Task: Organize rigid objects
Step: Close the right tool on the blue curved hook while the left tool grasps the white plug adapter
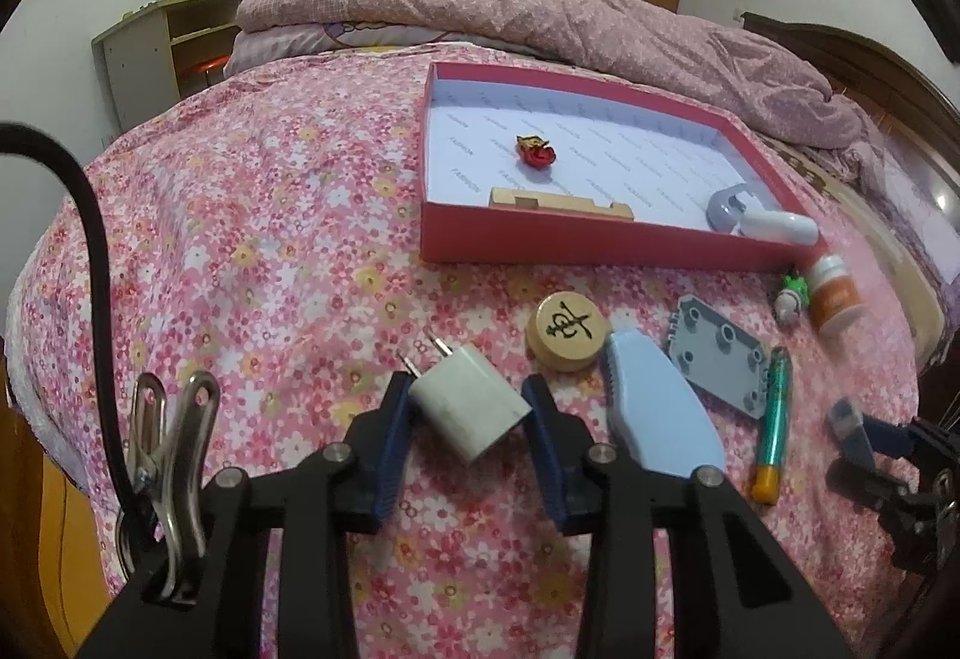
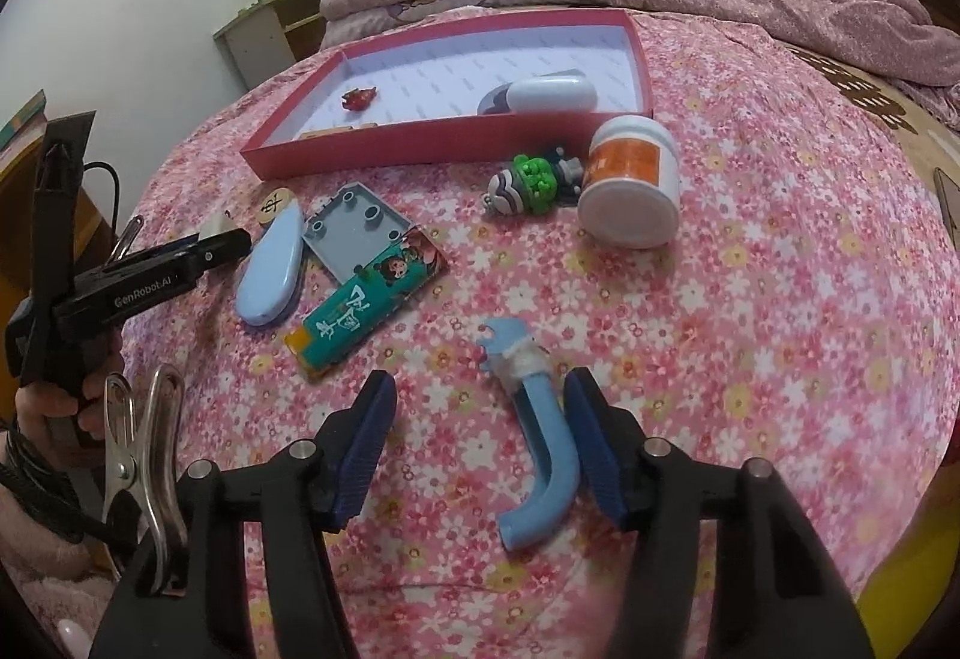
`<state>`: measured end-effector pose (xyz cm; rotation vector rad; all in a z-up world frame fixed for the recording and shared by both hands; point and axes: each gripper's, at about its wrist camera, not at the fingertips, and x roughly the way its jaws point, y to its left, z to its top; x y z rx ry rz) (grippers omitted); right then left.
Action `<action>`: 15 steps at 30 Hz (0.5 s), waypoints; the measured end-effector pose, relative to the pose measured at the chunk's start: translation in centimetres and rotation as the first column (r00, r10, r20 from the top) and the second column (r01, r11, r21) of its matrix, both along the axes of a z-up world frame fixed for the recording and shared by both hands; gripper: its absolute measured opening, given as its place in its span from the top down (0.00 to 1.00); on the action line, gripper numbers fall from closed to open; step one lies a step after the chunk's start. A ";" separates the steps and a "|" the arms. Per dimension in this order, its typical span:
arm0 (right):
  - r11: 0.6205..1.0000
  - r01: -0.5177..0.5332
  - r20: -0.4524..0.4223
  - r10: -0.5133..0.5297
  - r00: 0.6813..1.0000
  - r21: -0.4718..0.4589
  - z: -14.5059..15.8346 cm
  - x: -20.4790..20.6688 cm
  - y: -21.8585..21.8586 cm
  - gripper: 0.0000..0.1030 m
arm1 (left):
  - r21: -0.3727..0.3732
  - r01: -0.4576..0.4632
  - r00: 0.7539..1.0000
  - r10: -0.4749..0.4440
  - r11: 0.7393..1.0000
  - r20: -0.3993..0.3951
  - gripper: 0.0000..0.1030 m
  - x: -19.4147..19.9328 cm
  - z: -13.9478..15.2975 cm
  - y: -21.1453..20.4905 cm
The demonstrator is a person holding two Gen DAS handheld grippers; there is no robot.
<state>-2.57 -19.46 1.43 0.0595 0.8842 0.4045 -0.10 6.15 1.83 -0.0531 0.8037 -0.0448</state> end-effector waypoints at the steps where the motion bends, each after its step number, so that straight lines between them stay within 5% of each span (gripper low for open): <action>1: 1.000 -0.002 0.003 0.002 1.000 0.000 0.0 -0.2 -0.1 0.41 | -0.001 0.000 1.000 0.000 1.000 0.001 0.62 -0.1 0.1 0.0; 6: 1.000 -0.014 0.013 0.014 1.000 0.004 -0.1 -1.0 -0.3 0.41 | -0.004 0.003 1.000 -0.003 1.000 0.006 0.62 -0.5 0.3 0.0; 11: 0.998 0.041 0.039 -0.039 0.998 -0.048 -0.3 -1.3 -1.0 0.84 | -0.010 0.010 1.000 -0.010 1.000 0.011 0.62 -0.7 0.6 -0.1; 15: 0.999 0.052 0.022 -0.052 0.998 -0.008 -0.1 -0.7 -1.7 0.86 | -0.017 0.011 1.000 -0.010 1.000 0.018 0.62 -0.9 1.2 0.0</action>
